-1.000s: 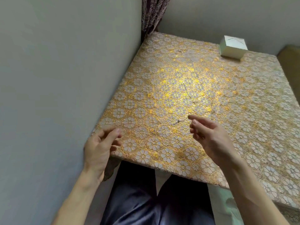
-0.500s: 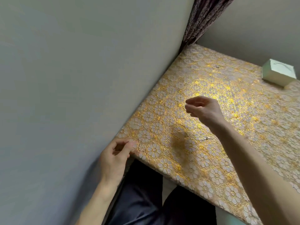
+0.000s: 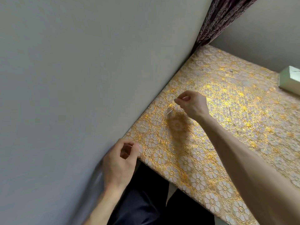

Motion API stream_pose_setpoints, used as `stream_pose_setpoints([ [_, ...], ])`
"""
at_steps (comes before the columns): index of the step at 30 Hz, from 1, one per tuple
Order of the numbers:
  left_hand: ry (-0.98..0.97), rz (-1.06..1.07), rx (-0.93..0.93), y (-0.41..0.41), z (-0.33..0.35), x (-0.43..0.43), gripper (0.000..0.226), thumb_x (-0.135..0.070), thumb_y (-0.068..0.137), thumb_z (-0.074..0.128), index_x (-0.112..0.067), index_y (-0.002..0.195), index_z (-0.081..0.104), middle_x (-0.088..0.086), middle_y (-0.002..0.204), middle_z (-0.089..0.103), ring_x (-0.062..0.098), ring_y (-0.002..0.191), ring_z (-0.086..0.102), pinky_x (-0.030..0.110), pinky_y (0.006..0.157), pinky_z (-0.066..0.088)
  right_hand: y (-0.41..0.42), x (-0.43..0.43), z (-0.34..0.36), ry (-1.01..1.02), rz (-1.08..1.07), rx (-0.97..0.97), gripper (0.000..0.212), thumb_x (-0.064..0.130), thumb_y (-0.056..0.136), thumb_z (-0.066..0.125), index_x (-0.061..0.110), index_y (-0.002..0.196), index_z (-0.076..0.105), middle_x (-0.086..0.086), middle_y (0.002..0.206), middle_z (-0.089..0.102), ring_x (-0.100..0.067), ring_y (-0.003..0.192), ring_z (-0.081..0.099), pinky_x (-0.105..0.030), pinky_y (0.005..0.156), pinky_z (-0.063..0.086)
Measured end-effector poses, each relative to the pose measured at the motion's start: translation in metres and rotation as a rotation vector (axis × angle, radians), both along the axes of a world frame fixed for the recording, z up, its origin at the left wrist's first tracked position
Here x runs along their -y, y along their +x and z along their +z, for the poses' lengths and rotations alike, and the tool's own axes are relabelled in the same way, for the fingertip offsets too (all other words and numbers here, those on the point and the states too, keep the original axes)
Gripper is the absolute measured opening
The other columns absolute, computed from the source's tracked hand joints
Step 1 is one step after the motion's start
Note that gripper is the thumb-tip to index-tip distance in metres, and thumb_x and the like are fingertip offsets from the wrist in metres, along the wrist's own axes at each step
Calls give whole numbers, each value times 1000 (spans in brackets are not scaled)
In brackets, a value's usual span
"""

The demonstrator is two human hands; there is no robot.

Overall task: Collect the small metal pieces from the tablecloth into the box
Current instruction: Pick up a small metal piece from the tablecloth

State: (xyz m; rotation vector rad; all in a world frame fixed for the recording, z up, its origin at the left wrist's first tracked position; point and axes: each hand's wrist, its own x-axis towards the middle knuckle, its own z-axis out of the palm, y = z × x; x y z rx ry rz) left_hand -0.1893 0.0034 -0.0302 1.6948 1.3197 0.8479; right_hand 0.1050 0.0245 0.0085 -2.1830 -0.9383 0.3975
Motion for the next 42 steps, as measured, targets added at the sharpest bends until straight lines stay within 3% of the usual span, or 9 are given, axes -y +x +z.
stream_pose_setpoints([
  [5, 61, 62, -84, -1, -7, -2, 5, -37, 90, 70, -37, 86, 68, -23, 82, 70, 3, 79, 66, 28, 72, 54, 3, -14, 0, -21, 26, 26, 14, 35, 86, 78, 25, 95, 77, 2, 87, 72, -14, 77, 68, -25, 70, 53],
  [12, 65, 139, -14, 3, -10, -1, 11, -30, 84, 78, -38, 79, 72, -29, 77, 68, -5, 79, 66, 8, 67, 49, 7, -21, -8, -17, 55, 19, 14, 29, 89, 77, 22, 101, 79, 2, 89, 74, -11, 78, 70, -27, 73, 58],
  [17, 33, 243, 56, 14, -16, 0, 13, -24, 81, 83, -35, 78, 75, -25, 76, 71, -2, 72, 67, 17, 67, 53, 4, -28, -11, -24, 83, 65, 12, 28, 91, 73, 23, 100, 78, 12, 80, 67, -10, 77, 68, -21, 78, 55],
  [20, -4, 280, -34, 18, -19, -1, 9, -30, 79, 84, -34, 77, 77, -14, 68, 64, 6, 68, 62, 26, 59, 51, 6, -35, -9, -35, 82, 73, 9, 29, 91, 73, 25, 97, 78, 11, 78, 69, 0, 63, 63, -2, 55, 41],
  [23, -5, 261, -93, 19, -18, 2, 7, -33, 78, 83, -32, 76, 76, -15, 69, 60, 6, 75, 58, 17, 55, 44, 7, -43, -10, -47, 81, 74, 8, 25, 92, 72, 24, 97, 78, 10, 75, 69, -1, 62, 62, -5, 52, 41],
  [25, -6, 268, -67, 19, -19, 1, 11, -31, 78, 81, -30, 73, 72, -21, 68, 59, 3, 70, 56, 8, 54, 37, 7, -47, -13, -54, 97, 81, 9, 26, 91, 73, 24, 98, 78, 12, 74, 67, -3, 68, 62, -15, 69, 50],
  [28, -14, 297, -52, 16, -24, 0, 18, -29, 81, 80, -27, 72, 65, -13, 64, 56, 12, 59, 53, 14, 50, 38, 4, -52, -19, -56, 132, 79, 12, 30, 91, 74, 24, 100, 78, 8, 86, 67, -14, 84, 63, -27, 82, 49],
  [36, 14, 292, -40, 10, -27, 2, 16, -35, 86, 76, -29, 77, 64, -12, 62, 58, 9, 60, 56, 11, 50, 37, 3, -51, -24, -6, 143, 45, 4, 30, 88, 76, 28, 92, 74, 14, 76, 66, -7, 71, 60, -18, 64, 43],
  [42, 31, 260, -62, 4, -24, -1, 10, -39, 83, 79, -33, 81, 71, -17, 55, 57, 1, 69, 61, 6, 54, 41, 5, -50, -22, -35, 140, 21, 12, 29, 89, 73, 24, 99, 79, 16, 82, 65, 4, 77, 57, -10, 65, 40],
])
